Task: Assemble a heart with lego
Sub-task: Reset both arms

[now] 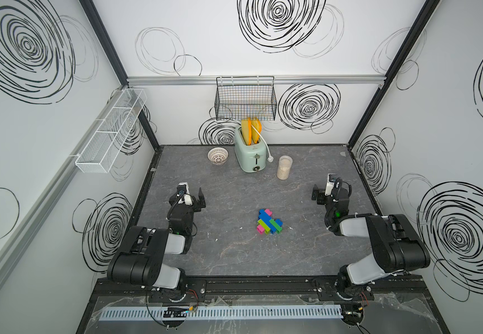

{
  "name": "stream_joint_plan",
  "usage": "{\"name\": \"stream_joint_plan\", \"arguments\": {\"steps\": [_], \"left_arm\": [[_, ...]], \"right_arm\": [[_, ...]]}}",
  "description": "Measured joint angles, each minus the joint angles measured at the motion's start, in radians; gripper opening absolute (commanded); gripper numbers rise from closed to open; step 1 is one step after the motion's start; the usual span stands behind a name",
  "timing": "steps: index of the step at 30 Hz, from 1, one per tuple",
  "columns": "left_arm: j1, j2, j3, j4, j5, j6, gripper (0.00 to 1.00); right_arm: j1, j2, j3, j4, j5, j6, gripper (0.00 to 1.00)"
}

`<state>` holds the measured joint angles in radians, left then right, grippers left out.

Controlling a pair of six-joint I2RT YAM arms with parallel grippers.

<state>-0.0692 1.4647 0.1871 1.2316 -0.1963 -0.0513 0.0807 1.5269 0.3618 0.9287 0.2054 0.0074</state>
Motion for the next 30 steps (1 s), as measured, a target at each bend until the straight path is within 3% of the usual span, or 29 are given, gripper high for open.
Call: {"name": "stream_joint_plan", "arguments": {"steps": [4,11,30], "left_arm": [[0.0,0.0,0.0,0.001,-0.002,0.0,0.97],[0.0,0.0,0.0,0.001,-0.003,0.001,0.97],[-0.001,0.0,0.0,0.001,-0.003,0.003,0.97]], "right_arm": [[-0.076,0.001,-0.138,0.188,-0.124,0.0,0.99],[-0.097,-0.001,-0.15,0.253,-0.231,-0.001,0.99],[-0.104,-0.001,-0.149,0.26,-0.278,0.0,0.99]]}}
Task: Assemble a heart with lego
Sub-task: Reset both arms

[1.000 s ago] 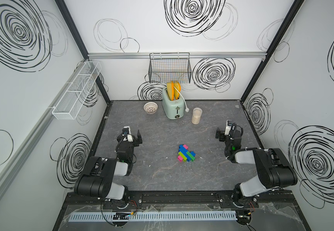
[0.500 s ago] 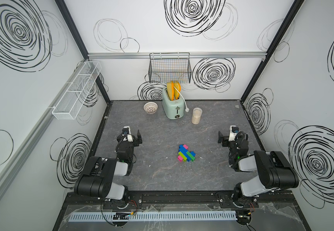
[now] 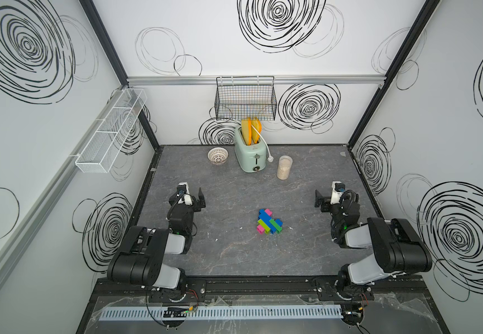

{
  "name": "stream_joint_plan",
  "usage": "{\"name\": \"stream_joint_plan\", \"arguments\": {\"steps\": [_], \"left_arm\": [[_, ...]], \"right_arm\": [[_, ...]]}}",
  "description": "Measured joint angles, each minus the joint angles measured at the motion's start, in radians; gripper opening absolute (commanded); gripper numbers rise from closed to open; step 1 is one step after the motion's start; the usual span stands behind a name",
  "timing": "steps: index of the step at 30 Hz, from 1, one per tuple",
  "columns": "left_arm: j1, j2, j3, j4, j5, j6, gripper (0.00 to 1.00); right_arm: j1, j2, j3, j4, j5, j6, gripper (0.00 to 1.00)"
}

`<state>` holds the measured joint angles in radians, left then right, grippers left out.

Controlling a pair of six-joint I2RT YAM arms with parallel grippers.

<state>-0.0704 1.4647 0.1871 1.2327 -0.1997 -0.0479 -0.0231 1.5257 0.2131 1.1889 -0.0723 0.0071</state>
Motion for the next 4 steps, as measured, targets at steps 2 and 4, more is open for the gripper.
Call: {"name": "stream_joint_plan", "arguments": {"steps": [2,4], "left_arm": [[-0.005,0.0,0.0,0.0,-0.003,0.003,0.97],[-0.008,0.0,0.0,0.0,-0.003,0.006,0.97]], "right_arm": [[0.0,0.0,0.0,0.0,0.0,0.0,0.99],[0.0,0.0,0.0,0.0,0.0,0.0,0.99]]}}
